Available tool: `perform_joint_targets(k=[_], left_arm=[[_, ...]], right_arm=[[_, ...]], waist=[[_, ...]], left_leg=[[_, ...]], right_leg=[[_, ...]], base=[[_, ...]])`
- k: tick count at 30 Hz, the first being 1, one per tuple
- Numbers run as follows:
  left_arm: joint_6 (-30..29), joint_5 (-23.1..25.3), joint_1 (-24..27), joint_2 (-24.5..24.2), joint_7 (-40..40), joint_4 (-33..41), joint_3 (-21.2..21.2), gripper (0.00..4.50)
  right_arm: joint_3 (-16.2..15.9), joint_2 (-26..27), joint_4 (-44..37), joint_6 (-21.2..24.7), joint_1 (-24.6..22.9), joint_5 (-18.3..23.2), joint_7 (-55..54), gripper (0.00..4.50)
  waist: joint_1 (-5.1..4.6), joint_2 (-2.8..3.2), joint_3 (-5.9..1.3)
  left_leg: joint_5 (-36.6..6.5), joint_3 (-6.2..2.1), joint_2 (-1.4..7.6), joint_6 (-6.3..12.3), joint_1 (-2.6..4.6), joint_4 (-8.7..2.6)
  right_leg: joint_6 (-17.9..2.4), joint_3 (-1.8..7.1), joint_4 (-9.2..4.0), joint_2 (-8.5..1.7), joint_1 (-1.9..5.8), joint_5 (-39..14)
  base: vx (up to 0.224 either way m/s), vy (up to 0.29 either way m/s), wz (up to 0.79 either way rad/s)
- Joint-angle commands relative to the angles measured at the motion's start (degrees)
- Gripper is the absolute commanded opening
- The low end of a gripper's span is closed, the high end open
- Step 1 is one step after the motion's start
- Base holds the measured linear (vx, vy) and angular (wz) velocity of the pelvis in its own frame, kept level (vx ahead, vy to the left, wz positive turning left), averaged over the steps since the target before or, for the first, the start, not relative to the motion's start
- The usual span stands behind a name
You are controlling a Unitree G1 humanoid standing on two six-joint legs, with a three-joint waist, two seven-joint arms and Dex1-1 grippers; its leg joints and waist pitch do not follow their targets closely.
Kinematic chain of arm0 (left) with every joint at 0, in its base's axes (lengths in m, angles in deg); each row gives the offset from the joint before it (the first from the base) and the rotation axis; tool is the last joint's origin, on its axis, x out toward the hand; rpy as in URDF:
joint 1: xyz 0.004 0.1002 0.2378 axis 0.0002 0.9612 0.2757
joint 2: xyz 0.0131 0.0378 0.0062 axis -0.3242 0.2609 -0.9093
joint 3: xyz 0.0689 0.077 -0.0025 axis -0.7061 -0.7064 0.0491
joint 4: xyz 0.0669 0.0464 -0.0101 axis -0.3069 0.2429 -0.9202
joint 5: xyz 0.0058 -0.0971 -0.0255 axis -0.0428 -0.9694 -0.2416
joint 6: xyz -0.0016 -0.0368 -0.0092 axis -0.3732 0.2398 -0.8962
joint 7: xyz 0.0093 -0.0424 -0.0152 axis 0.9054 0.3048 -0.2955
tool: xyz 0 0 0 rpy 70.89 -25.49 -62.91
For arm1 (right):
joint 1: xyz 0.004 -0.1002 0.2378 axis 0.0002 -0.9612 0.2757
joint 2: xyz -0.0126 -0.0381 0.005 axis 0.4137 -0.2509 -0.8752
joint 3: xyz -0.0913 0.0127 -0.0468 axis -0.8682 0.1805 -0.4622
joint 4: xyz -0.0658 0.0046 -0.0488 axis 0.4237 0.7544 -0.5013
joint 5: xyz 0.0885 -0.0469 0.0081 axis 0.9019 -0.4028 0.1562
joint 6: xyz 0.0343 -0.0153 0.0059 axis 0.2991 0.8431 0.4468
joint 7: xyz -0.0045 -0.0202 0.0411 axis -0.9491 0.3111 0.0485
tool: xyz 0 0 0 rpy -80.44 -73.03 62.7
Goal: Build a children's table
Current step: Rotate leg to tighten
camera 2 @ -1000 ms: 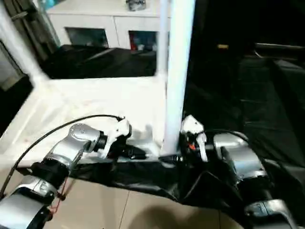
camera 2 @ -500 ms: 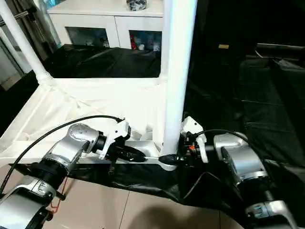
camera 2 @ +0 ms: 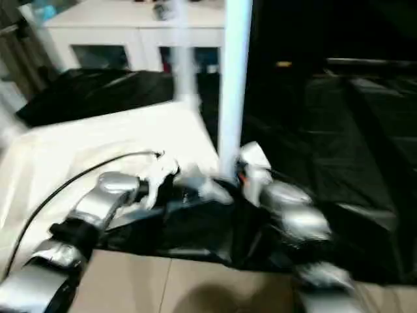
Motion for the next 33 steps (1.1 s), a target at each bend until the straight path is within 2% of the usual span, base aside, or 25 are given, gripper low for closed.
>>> perform_joint_targets(k=[1, 4, 6, 7, 8, 9, 13, 14, 16, 17, 19, 22, 25, 26, 27, 30, 33], left_arm=[[0.5, -1.1, -2.2, 3.7, -1.9, 1.0, -0.8, 0.0], [0.9, -1.1, -2.2, 4.2, -2.1, 1.1, -0.7, 0.0], [1.2, -1.2, -1.9, 4.0, -1.3, 1.5, -0.7, 0.0], [1.7, -1.2, -1.7, 3.5, -0.4, 1.8, -0.9, 0.0], [2.0, -1.3, -1.5, 3.3, 0.0, 1.9, -1.0, 0.0], [2.4, -1.5, -1.3, 2.9, 1.0, 2.3, -1.2, 0.0], [3.1, -1.8, -0.8, 1.8, 3.8, 3.1, -1.7, 0.0], [3.4, -1.8, -0.5, 1.2, 5.1, 3.4, -1.9, 0.0], [3.7, -1.9, -0.3, 0.8, 6.2, 3.6, -2.2, 0.0], [4.4, -2.2, 0.1, 0.0, 8.3, 3.9, -2.4, 0.0], [4.4, -2.3, 0.2, -0.4, 9.2, 4.1, -2.6, 0.0], [4.9, -2.8, 0.6, -1.5, 12.7, 4.9, -3.1, 0.0], [5.0, -3.6, 1.0, -3.2, 17.1, 6.1, -3.7, 0.0], [5.0, -3.6, 1.1, -3.3, 17.4, 6.2, -3.7, 0.0], [5.0, -3.7, 1.1, -3.7, 18.3, 6.3, -3.8, 0.0], [5.0, -3.8, 1.2, -4.4, 20.0, 6.4, -4.0, 0.0], [5.3, -3.5, 1.1, -5.3, 21.6, 6.1, -4.1, 0.0]], right_arm=[[-4.9, 4.7, 5.1, 0.8, -0.6, -2.3, 0.1, 2.58], [-5.1, 5.6, 7.0, -1.2, 1.4, -3.2, -0.6, 2.58], [-3.5, 5.7, 8.2, -1.3, 2.9, -1.5, 1.5, 3.14], [-3.1, 5.3, 8.7, -1.4, 3.7, -1.0, 2.9, 3.28], [-3.2, 5.1, 8.9, -1.6, 4.0, -0.9, 3.5, 3.28], [-3.4, 4.4, 9.2, -1.9, 4.5, -0.9, 4.7, 3.36], [-5.3, 2.0, 8.2, -2.8, 4.3, -1.5, 10.4, 3.71], [-6.2, 0.9, 7.5, -3.3, 3.8, -1.7, 13.1, 3.71], [-6.9, 0.1, 6.8, -3.8, 3.3, -1.7, 15.7, 3.71], [-8.3, -1.9, 3.9, -4.2, 1.4, -0.7, 22.2, 3.71], [-8.9, -2.9, 2.3, -4.0, 0.4, 0.0, 25.7, 3.71], [-10.8, -6.2, -3.1, -3.3, -2.8, 2.1, 34.2, 3.71], [-11.9, -10.9, -7.3, -1.7, -5.2, 4.0, 42.4, 3.71], [-11.9, -11.4, -7.6, -1.3, -5.3, 4.3, 43.2, 3.71], [-11.9, -12.6, -8.4, -0.3, -5.5, 4.8, 45.1, 3.48], [-12.4, -15.3, -10.6, 2.5, -6.0, 5.6, 49.2, 3.41], [-13.7, -18.3, -13.9, 4.8, -7.2, 5.4, 53.3, 3.06]], waist=[[-0.09, -0.61, -2.64], [0.05, -0.61, -2.9], [0.04, -0.5, -3.08], [0.04, -1.11, -3.06], [0.2, -0.74, -3.17], [0.18, -0.66, -3.23], [0.45, -0.76, -3.43], [0.5, -0.55, -3.45], [0.75, -0.73, -3.36], [0.89, -0.75, -3.35], [1.79, -0.68, -3.4], [2.6, -0.79, -3.36], [3.57, -0.63, -3.33], [3.56, -0.72, -3.26], [3.71, -0.66, -3.29], [4.1, -0.62, -3.4], [4.74, -0.84, -3.57]], left_leg=[[-14.7, -0.83, 1.47, 3.15, -0.64, -4.7], [-11.7, -0.66, 1.58, 4.88, -0.92, -4.54], [-9.8, -0.68, 1.61, 5.91, -1.02, -4.38], [-9.2, -0.6, 1.66, 6.33, -1.07, -4.36], [-8.2, -0.62, 1.65, 6.95, -1.08, -4.22], [-7.5, -0.57, 1.71, 7.44, -1.04, -4.15], [-5.7, -0.44, 1.75, 8.94, -1.0, -3.83], [-5.2, -0.46, 1.7, 9.32, -1.04, -3.73], [-4.4, -0.29, 1.81, 10.49, -1.09, -3.62], [-4.4, -0.24, 1.78, 10.64, -1.09, -3.56], [-4.4, -0.14, 2.09, 11.31, -0.95, -3.47], [-4.3, -0.07, 2.23, 11.35, -0.76, -3.5], [-5.6, -0.02, 2.37, 10.45, -0.47, -3.7], [-5.6, 0.0, 2.34, 10.39, -0.55, -3.75], [-5.5, -0.06, 2.35, 10.16, -0.54, -3.8], [-4.8, -0.06, 2.36, 9.91, -0.48, -3.69], [-2.8, -0.06, 2.26, 10.7, -0.56, -3.41]], right_leg=[[-10.0, 1.89, -4.84, -2.44, 2.33, -22.7], [-11.8, 2.01, -4.28, -2.43, 2.59, -16.4], [-12.9, 2.0, -3.83, -2.43, 2.79, -13.2], [-13.1, 2.0, -3.85, -2.38, 2.79, -12.4], [-13.8, 2.02, -3.52, -2.49, 2.93, -10.9], [-14.4, 1.98, -3.32, -2.44, 2.89, -9.3], [-15.6, 2.03, -2.92, -2.49, 3.07, -5.7], [-15.8, 1.96, -2.79, -2.44, 3.1, -4.9], [-16.2, 1.92, -2.76, -2.44, 3.07, -4.1], [-16.2, 1.9, -2.79, -2.42, 3.09, -4.3], [-15.9, 1.94, -2.66, -2.37, 3.09, -4.3], [-15.9, 1.99, -2.63, -2.3, 2.93, -4.2], [-15.8, 2.13, -2.73, -2.34, 2.74, -5.9], [-15.8, 2.18, -2.77, -2.29, 2.75, -5.8], [-15.9, 2.15, -2.72, -2.26, 2.83, -5.6], [-16.0, 2.21, -2.6, -2.29, 2.8, -4.6], [-16.0, 2.25, -2.31, -2.33, 2.9, -2.4]], base=[[0.0, 0.0, 0.0], [0.0, 0.0, 0.0], [0.0, 0.0, 0.0], [0.0, 0.0, 0.0], [0.0, 0.0, 0.0], [0.0, 0.0, 0.0], [0.0, 0.0, 0.0], [0.0, 0.0, 0.0], [0.0, 0.0, 0.0], [0.0, 0.0, 0.0], [0.0, 0.0, 0.0], [0.0, 0.0, 0.0], [0.0, 0.0, 0.0], [0.0, 0.0, 0.0], [0.0, 0.0, 0.0], [0.0, 0.0, 0.0], [0.0, 0.0, 0.0]])
